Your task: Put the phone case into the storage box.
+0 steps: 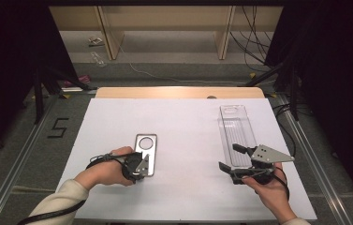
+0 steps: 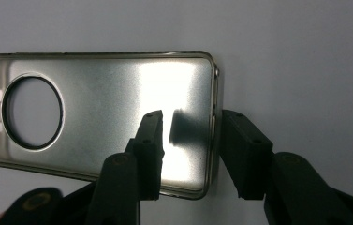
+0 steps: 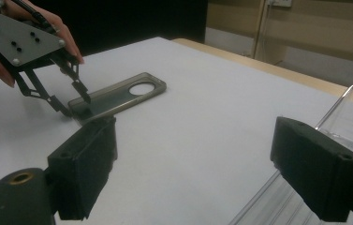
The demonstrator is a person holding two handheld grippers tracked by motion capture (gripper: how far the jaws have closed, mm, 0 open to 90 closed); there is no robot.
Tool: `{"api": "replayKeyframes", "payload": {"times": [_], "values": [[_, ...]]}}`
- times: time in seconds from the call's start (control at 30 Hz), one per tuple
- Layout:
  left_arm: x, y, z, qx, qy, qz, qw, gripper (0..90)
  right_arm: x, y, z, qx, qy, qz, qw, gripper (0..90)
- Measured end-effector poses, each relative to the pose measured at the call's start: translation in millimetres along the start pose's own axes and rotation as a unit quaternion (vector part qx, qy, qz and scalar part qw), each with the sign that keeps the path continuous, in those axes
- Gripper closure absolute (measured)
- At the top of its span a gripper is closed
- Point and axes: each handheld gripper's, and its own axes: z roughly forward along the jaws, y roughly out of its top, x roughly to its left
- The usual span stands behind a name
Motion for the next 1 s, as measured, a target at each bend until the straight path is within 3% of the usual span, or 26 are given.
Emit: {"api": "replayKeyframes", "payload": {"times": [0.57, 1.0], "values": [[-2.0, 1.8, 2.2, 0.000, -0.016, 0.013, 0.9998, 75.1, 0.0, -0.1, 0.4, -0.001, 0.001, 0.000, 1.0000, 15.8], [-1.9, 3.6, 2.9, 0.004, -0.022, 0.016, 0.9996, 79.4, -0.6, 0.0, -0.1, -0.001, 0.001, 0.000, 1.0000, 15.8]]}}
